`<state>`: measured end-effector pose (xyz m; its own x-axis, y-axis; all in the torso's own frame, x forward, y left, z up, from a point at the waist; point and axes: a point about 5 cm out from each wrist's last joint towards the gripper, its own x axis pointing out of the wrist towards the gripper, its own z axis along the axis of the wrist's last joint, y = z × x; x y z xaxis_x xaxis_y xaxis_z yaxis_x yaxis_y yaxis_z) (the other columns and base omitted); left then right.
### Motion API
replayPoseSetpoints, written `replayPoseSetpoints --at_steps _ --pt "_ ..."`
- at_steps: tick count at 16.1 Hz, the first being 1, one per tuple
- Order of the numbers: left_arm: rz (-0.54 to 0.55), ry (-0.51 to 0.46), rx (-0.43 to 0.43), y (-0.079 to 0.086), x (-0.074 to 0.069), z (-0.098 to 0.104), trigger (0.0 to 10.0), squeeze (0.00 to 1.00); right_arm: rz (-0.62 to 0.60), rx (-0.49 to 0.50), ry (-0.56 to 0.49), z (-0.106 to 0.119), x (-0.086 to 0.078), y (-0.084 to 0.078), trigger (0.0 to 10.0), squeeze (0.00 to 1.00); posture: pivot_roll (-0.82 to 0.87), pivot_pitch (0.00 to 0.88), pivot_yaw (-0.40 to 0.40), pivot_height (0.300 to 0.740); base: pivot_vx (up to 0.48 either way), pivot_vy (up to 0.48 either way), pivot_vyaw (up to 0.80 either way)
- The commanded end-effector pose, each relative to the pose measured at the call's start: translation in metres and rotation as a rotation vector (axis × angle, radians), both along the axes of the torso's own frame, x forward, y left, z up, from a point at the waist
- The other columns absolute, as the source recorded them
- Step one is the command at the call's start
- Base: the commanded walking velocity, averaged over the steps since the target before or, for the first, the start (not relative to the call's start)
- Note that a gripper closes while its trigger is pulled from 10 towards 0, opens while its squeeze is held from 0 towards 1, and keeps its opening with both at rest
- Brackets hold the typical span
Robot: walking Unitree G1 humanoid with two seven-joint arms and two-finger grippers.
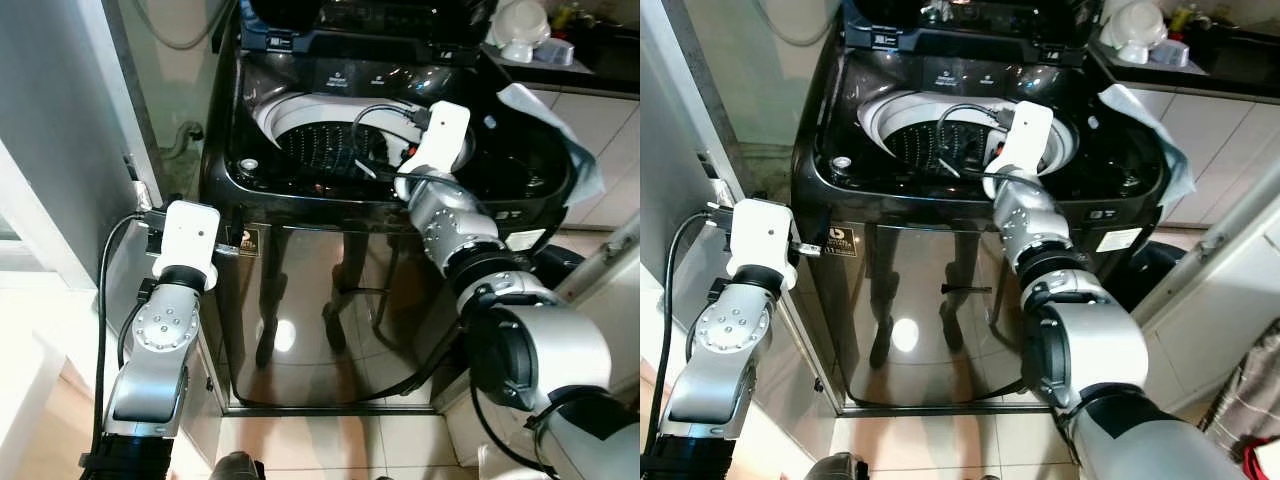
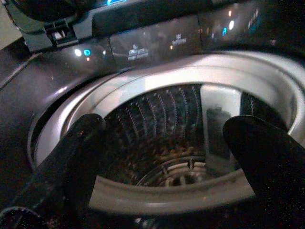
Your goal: Clothes washing
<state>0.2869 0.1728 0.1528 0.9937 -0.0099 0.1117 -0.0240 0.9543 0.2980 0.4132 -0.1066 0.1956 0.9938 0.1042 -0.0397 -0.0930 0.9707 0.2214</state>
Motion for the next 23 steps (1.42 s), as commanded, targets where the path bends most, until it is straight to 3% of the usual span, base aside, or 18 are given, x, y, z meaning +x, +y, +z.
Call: replayPoseSetpoints --at_steps 1,2,3,4,5,6,7,8,9,10,12,14,15,16,17,19,23 --pt "0.013 0.003 0.001 0.0 -0.001 0.0 10.0 0.0 0.015 -0.118 -0.2 0.023 -0.002 0.003 10.0 0.0 0.15 0.0 -0.072 0.74 0.0 0.0 0.0" --pt "0.013 0.002 0.002 -0.001 0.0 0.0 10.0 0.0 0.011 -0.143 -0.262 0.022 -0.007 0.003 10.0 0.0 0.14 0.0 -0.068 0.74 0.0 0.0 0.0" --pt "-0.003 0.006 -0.006 -0.005 0.002 -0.002 10.0 0.0 -0.076 -0.208 -0.399 0.014 -0.027 -0.009 10.0 0.0 0.11 0.0 -0.064 0.74 0.0 0.0 0.0" --pt "-0.011 0.007 -0.003 -0.006 0.003 -0.002 10.0 0.0 -0.094 -0.244 -0.466 0.004 -0.047 -0.016 10.0 0.0 0.1 0.0 -0.06 0.74 0.0 0.0 0.0" --pt "-0.03 0.005 0.002 -0.01 0.006 -0.001 10.0 0.0 -0.119 -0.308 -0.531 -0.011 -0.083 -0.033 10.0 0.0 0.07 0.0 -0.05 0.74 0.0 0.0 0.0" --pt "-0.049 0.006 0.004 -0.014 0.007 -0.001 10.0 0.0 -0.102 -0.331 -0.519 -0.024 -0.097 -0.044 10.0 0.0 0.05 0.0 -0.043 0.74 0.0 0.0 0.0" --pt "-0.069 0.018 0.004 -0.017 0.005 -0.006 10.0 0.0 -0.104 -0.354 -0.428 -0.05 -0.109 -0.061 10.0 0.0 0.03 0.0 -0.04 0.74 0.0 0.0 0.0" --pt "-0.068 0.033 0.014 -0.017 0.002 -0.011 10.0 0.0 -0.122 -0.304 -0.226 -0.085 -0.113 -0.077 10.0 0.0 0.02 0.0 -0.038 0.74 0.0 0.0 0.0" --pt "-0.043 0.056 0.022 -0.016 -0.002 -0.018 10.0 0.0 -0.085 -0.181 0.024 -0.127 -0.118 -0.082 10.0 0.0 0.02 0.0 -0.039 0.74 0.0 0.0 0.0" --pt "-0.019 0.085 0.017 -0.015 -0.003 -0.025 10.0 0.0 -0.081 -0.172 0.08 -0.137 -0.118 -0.082 10.0 0.0 0.02 0.0 -0.039 0.74 0.0 0.0 0.0" --pt "0.016 0.123 0.007 -0.015 0.0 -0.035 10.0 0.0 -0.006 -0.177 0.008 -0.125 -0.114 -0.061 10.0 0.0 0.01 0.0 -0.042 0.74 0.0 0.0 0.0" --pt "-0.067 0.118 0.173 -0.01 0.005 -0.031 10.0 0.0 0.0 -0.166 0.026 -0.131 -0.111 -0.054 10.0 0.0 -0.01 0.0 0.006 0.74 0.0 0.0 0.0" --pt "-0.078 0.116 0.168 -0.008 0.007 -0.029 10.0 0.0 -0.008 -0.167 0.02 -0.13 -0.11 -0.053 10.0 0.0 -0.01 0.0 0.006 0.74 0.0 0.0 0.0" --pt "-0.062 0.121 0.127 -0.006 0.011 -0.029 10.0 0.0 0.0 -0.18 0.01 -0.127 -0.107 -0.048 10.0 0.0 -0.01 0.0 0.006 0.74 0.0 0.0 0.0" --pt "-0.031 0.129 -0.006 -0.008 0.013 -0.031 10.0 0.0 0.017 -0.181 -0.027 -0.117 -0.099 -0.04 10.0 0.0 -0.03 0.0 0.016 0.74 0.0 0.0 0.0" --pt "0.011 0.135 -0.087 -0.01 0.01 -0.035 10.0 0.0 0.049 -0.193 -0.063 -0.106 -0.092 -0.032 10.0 0.0 -0.02 0.0 -0.008 0.74 0.0 0.0 0.0" --pt "0.042 0.107 -0.099 -0.008 0.007 -0.035 10.0 0.0 0.091 -0.199 -0.058 -0.105 -0.087 -0.024 10.0 0.0 0.01 0.0 -0.033 0.74 0.0 0.0 0.0"
